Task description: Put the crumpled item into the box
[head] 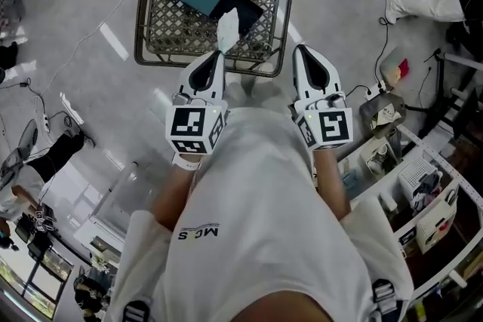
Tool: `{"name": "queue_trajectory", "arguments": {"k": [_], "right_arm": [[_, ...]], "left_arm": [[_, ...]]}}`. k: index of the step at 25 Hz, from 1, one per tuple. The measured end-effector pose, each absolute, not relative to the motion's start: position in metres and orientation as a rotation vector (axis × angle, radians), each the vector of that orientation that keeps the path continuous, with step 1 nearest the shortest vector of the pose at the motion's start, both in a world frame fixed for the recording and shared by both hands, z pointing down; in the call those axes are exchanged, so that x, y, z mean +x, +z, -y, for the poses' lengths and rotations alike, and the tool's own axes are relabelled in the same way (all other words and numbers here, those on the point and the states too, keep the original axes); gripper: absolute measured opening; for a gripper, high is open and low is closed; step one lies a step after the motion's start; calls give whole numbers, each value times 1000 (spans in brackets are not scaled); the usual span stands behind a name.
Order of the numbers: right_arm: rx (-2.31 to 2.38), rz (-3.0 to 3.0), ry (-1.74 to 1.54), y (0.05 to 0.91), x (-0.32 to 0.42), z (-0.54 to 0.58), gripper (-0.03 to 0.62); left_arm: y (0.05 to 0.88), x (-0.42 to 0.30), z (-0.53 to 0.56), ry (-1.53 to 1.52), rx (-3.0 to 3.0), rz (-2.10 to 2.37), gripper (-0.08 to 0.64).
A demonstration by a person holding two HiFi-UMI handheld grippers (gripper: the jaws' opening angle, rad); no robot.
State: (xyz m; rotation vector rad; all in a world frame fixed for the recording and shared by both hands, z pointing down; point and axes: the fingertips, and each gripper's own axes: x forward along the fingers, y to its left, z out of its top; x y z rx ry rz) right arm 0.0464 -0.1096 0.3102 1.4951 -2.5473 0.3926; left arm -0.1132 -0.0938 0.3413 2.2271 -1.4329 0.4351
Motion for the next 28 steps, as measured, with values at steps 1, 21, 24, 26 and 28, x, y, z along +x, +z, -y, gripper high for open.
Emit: {"name": "queue_trajectory", "arguments": {"k": [1,21,24,26,28], "right_arm": [[1484,2549,396,313,46,112,15],[1360,2464,531,422,48,148,15],[1372,2440,571,438,50,150,15],[1377,2426,594,445,51,149,15],[1379,2417,614,450,52,147,15]], "left_arm": [[345,-112,96,446,2223,1431,23],[501,-97,152,562,2111,1301,23],[523,-97,163,553,2093,1292,23],[537,-95,169,555,2085,1288,23],[551,-94,175,584,2092,1279,23]]}}
